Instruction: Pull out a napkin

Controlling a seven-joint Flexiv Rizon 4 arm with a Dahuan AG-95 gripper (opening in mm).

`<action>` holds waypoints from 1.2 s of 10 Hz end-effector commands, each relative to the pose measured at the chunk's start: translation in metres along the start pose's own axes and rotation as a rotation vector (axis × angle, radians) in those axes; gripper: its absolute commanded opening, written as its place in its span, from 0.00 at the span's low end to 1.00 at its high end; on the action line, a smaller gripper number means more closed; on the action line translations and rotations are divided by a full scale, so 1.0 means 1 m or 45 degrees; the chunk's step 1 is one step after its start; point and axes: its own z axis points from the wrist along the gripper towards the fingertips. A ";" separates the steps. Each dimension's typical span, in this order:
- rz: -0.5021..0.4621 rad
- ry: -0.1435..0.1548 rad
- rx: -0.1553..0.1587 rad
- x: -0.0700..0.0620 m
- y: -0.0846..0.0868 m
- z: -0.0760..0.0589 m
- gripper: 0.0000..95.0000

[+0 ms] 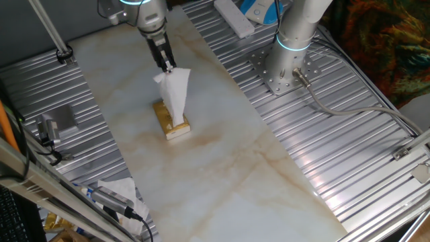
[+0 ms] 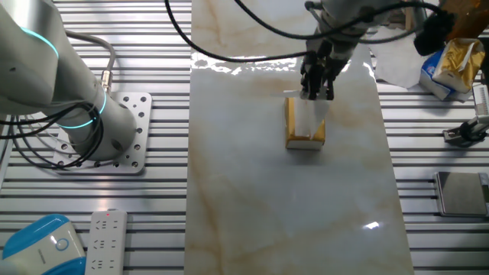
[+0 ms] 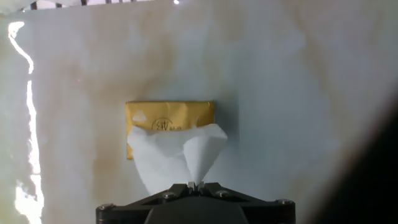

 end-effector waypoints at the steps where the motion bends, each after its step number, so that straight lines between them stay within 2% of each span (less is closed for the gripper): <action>1: -0.047 0.002 -0.001 0.004 -0.020 -0.005 0.00; 4: -0.114 -0.001 -0.003 0.012 -0.061 -0.002 0.00; 6: -0.124 -0.001 -0.003 0.016 -0.075 -0.001 0.00; 8: -0.122 -0.003 -0.008 0.016 -0.077 -0.001 0.00; 9: -0.113 -0.011 -0.048 0.015 -0.076 0.000 1.00; 10: -0.100 -0.009 -0.074 0.015 -0.075 0.001 1.00; 12: -0.140 -0.010 -0.078 0.014 -0.075 0.001 1.00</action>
